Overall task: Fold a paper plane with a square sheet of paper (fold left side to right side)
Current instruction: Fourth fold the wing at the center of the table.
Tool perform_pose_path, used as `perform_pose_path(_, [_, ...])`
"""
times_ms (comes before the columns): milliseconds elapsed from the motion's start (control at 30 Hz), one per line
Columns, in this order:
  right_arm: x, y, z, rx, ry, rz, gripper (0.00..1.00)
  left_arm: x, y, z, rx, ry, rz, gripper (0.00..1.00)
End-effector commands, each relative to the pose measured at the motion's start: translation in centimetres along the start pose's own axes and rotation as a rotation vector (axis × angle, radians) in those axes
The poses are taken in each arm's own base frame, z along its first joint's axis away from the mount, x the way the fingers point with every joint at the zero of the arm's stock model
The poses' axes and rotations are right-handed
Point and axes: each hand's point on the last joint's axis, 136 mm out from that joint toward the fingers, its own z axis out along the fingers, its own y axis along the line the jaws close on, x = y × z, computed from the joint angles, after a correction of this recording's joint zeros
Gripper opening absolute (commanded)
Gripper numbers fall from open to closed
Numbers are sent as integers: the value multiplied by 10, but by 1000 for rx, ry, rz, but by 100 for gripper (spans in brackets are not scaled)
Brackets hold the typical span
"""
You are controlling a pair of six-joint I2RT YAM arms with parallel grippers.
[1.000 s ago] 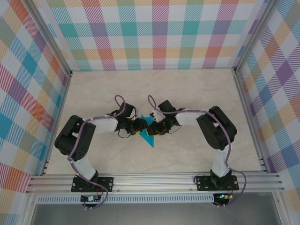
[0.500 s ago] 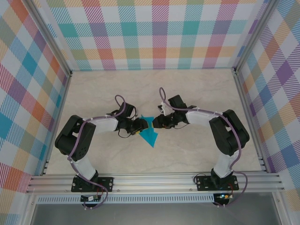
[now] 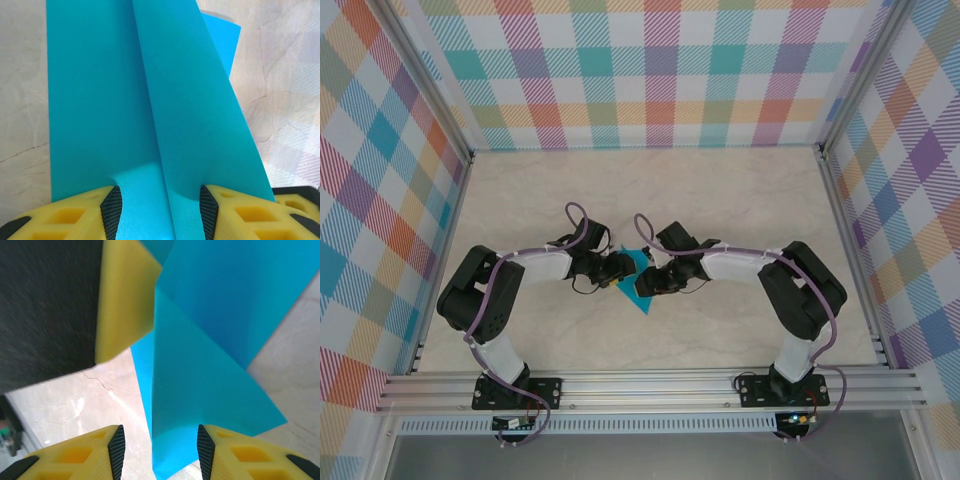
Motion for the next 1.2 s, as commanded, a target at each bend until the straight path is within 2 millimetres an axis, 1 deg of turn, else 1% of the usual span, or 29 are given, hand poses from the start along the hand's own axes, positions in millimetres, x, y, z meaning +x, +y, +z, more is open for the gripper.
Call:
perform_pose_path(0, [-4, 2, -4, 86, -13, -23, 44, 9, 26, 6, -113, 24, -5, 49])
perform_pose_path(233, [-3, 3, 5, 122, 5, -42, 41, 10, 26, 6, -114, 25, -6, 49])
perform_pose_path(400, [-3, -2, 10, 145, 18, -52, 35, 9, 26, 6, -114, 21, -5, 49])
perform_pose_path(600, [-9, 1, 15, 134, 23, -74, 28, 9, 27, 5, -119, 19, -7, 49])
perform_pose_path(667, [-10, 3, 15, 123, 21, -86, 25, 9, 27, 4, -120, 18, -5, 49])
perform_pose_path(833, [-13, 7, 17, 98, 10, -113, 22, 10, 28, 3, -125, 17, -5, 49])
perform_pose_path(933, [-15, 10, 19, 43, 7, -107, 18, 11, 31, 3, -132, 17, -6, 49])
perform_pose_path(1167, [-17, 9, 20, -20, 14, -111, 12, 13, 32, 4, -135, 21, -8, 49])
